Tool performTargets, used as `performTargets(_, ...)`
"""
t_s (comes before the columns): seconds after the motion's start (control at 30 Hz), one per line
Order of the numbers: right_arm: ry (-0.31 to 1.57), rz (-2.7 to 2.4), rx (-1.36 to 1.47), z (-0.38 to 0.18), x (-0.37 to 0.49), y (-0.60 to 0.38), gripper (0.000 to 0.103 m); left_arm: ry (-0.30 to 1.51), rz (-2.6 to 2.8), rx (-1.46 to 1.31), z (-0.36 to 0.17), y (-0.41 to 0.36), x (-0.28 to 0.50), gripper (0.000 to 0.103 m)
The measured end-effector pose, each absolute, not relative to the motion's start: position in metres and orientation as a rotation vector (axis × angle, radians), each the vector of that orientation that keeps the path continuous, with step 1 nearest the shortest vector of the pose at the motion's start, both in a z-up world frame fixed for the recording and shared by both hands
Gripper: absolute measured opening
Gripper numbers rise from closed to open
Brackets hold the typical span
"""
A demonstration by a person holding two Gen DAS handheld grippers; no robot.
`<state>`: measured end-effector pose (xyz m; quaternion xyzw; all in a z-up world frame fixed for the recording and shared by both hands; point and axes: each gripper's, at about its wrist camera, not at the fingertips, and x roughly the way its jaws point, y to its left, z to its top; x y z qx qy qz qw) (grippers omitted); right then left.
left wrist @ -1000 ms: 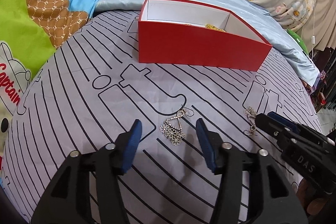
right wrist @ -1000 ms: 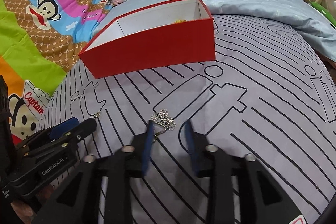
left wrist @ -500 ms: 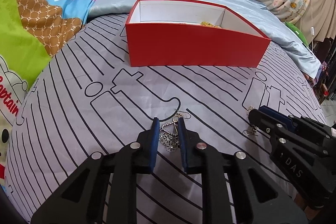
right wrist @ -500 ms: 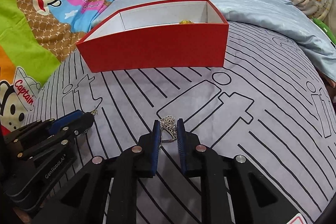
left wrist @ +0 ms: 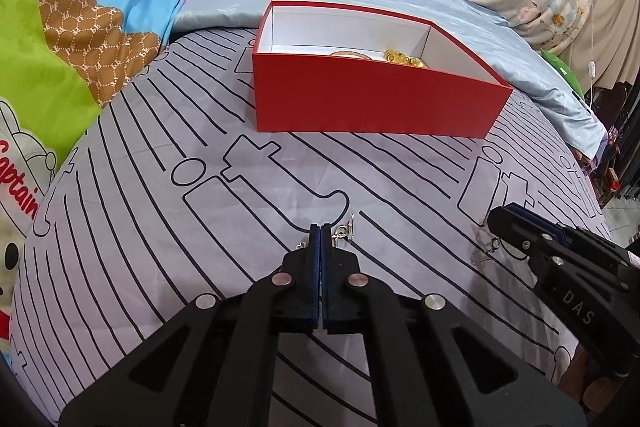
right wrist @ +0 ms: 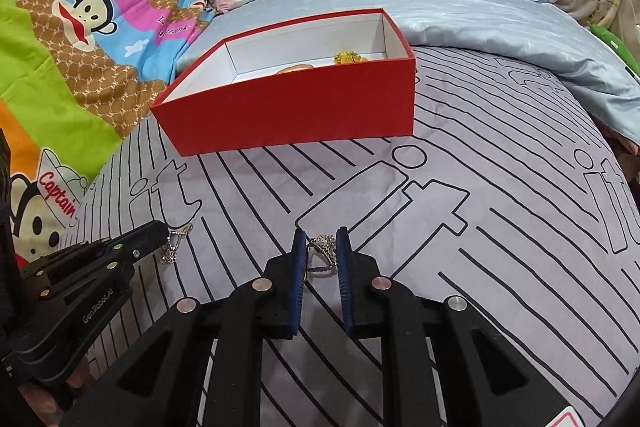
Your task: Organize jewelry
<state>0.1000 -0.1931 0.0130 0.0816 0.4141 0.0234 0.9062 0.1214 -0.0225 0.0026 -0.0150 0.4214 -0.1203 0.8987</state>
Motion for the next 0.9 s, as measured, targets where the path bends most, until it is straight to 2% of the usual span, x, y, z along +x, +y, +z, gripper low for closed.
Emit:
performTargets(0.27,0.844,0.048,0.205,0.019,0.093,-0.201,0.014,0.887,-0.298,-0.08,0.006,-0.015,0.118,0.001)
performTargets(0.33,0.848,0.05,0.217,0.018,0.093,-0.203,0.014,0.887,-0.291,-0.06,0.004,-0.017,0.116,0.012)
performTargets(0.37,0.848,0.049,0.22,0.018,0.092,-0.204,0.014,0.886,-0.289,-0.049,0.003,-0.019,0.116,0.027)
performTargets(0.4,0.848,0.049,0.221,0.018,0.092,-0.204,0.014,0.882,-0.274,-0.036,0.001,-0.02,0.115,0.033)
performTargets(0.57,0.851,0.05,0.225,0.017,0.092,-0.204,0.015,0.875,-0.259,0.026,-0.005,-0.03,0.114,0.032)
performTargets(0.67,0.852,0.05,0.226,0.016,0.092,-0.203,0.015,0.875,-0.262,0.047,-0.006,-0.032,0.113,0.01)
performTargets(0.9,0.853,0.057,0.229,0.016,0.092,-0.201,0.015,0.864,-0.291,0.027,-0.003,-0.03,0.112,0.005)
